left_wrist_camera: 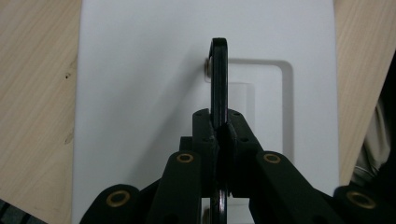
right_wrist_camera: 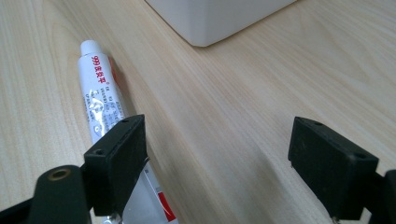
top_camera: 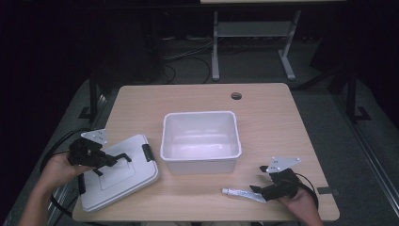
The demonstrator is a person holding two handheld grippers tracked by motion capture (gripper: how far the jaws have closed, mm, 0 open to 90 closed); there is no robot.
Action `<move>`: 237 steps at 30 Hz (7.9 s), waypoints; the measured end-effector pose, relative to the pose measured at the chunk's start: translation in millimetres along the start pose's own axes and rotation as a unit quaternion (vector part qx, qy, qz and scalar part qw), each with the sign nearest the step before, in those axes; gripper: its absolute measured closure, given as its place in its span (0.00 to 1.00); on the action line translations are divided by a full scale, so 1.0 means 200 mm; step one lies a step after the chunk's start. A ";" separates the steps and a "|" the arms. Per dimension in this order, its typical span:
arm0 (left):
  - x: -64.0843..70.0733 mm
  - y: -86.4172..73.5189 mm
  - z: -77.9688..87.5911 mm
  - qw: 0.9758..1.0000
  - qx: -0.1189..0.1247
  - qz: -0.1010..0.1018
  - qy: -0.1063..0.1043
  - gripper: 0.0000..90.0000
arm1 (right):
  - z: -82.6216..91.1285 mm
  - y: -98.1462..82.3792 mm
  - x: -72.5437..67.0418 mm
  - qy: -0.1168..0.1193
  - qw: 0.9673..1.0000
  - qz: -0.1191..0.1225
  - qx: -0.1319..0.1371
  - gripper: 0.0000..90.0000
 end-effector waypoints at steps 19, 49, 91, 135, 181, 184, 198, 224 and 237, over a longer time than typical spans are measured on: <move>-0.02 -0.04 -0.13 1.000 -0.014 -0.005 -0.001 0.93 | 0.03 0.05 -0.05 0.035 0.999 0.022 -0.007 0.20; -0.06 -0.11 -0.03 0.992 0.067 0.040 0.094 0.43 | 0.03 0.12 -0.15 0.059 0.993 0.087 -0.060 0.21; -0.05 -0.17 -0.05 0.990 0.072 0.052 0.108 0.37 | -0.11 0.11 -0.29 0.109 0.958 0.210 -0.160 0.74; -0.06 -0.18 -0.03 0.988 0.084 0.059 0.113 0.34 | -0.03 0.23 -0.29 0.136 0.955 0.213 -0.159 0.79; -0.07 -0.20 -0.03 0.988 0.080 0.064 0.114 0.33 | 0.18 0.70 -0.41 0.156 0.941 0.273 -0.122 0.79; -0.06 -0.20 -0.03 0.988 0.080 0.064 0.114 0.33 | 0.19 0.74 -0.41 0.157 0.942 0.274 -0.117 0.79; -0.07 -0.20 -0.03 0.988 0.082 0.065 0.115 0.33 | 0.17 0.90 -0.40 0.158 0.939 0.281 -0.118 0.79; -0.06 -0.19 -0.03 0.988 0.085 0.069 0.112 0.32 | 0.04 1.04 -0.29 0.156 0.942 0.267 -0.131 0.79; -0.07 -0.19 -0.03 0.988 0.086 0.068 0.112 0.32 | -0.05 1.06 -0.25 0.157 0.942 0.259 -0.144 0.79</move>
Point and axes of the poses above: each handheld gripper's, and its own axes: z roughly backward along the jaws, y roughly out of its top, x roughly to its right, the point moved 9 cm from there along -z, roughly forward along the jaws, and after that the axes turned 4 degrees about -y, right-handed, at the moved point
